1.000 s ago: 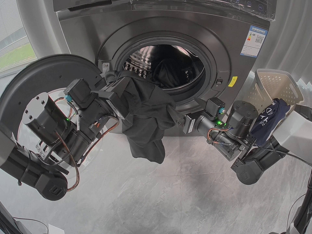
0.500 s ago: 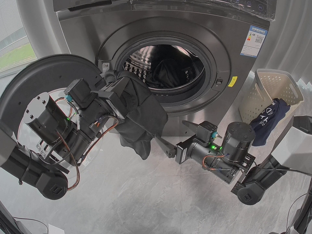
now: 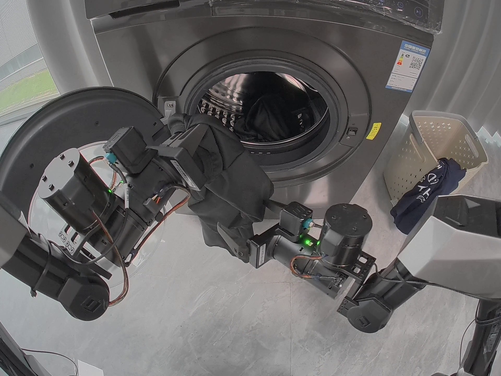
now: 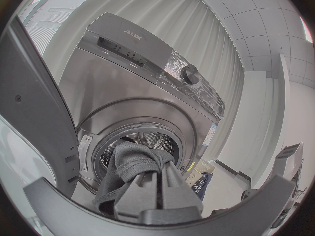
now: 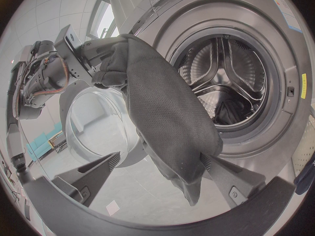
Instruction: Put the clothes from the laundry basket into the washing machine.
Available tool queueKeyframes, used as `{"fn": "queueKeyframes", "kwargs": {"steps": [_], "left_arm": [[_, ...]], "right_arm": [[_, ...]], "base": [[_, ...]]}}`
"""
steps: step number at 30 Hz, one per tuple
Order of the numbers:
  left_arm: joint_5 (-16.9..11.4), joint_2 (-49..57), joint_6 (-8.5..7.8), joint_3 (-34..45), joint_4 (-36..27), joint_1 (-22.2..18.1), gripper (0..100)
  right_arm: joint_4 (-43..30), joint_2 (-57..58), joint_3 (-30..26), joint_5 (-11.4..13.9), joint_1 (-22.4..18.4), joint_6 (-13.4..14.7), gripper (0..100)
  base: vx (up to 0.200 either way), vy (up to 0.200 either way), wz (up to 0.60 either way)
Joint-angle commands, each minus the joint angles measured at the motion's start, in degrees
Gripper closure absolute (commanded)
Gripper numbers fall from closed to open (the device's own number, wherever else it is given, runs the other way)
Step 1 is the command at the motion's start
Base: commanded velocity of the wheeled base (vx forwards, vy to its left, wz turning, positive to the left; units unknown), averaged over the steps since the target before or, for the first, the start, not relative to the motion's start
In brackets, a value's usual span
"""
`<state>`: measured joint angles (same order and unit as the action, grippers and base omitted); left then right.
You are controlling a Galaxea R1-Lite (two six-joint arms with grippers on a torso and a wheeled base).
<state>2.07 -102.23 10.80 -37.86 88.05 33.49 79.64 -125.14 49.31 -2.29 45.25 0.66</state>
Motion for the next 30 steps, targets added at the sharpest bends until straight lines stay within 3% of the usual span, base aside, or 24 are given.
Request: {"fn": "queueKeyframes", "kwargs": {"steps": [1,10,30], "left_arm": [[0.04,0.01,0.01,0.07,0.01,0.09,100],[-0.05,-0.07,0.10,0.16,0.19,0.44,100],[0.04,0.01,0.01,0.33,0.19,0.44,100]], "right_arm": [[-0.36,-4.24,4.83,-0.08,-0.60,-0.04,0],[-0.45,-4.15,8.35,-1.14,-2.71,-0.04,0],[-0.89,2.00,7.64,-1.66,-8.78,-0.04,0]], "base": [[0.000,0.000,0.00],[0.000,0.000,0.00],[0.000,0.000,0.00]]}}
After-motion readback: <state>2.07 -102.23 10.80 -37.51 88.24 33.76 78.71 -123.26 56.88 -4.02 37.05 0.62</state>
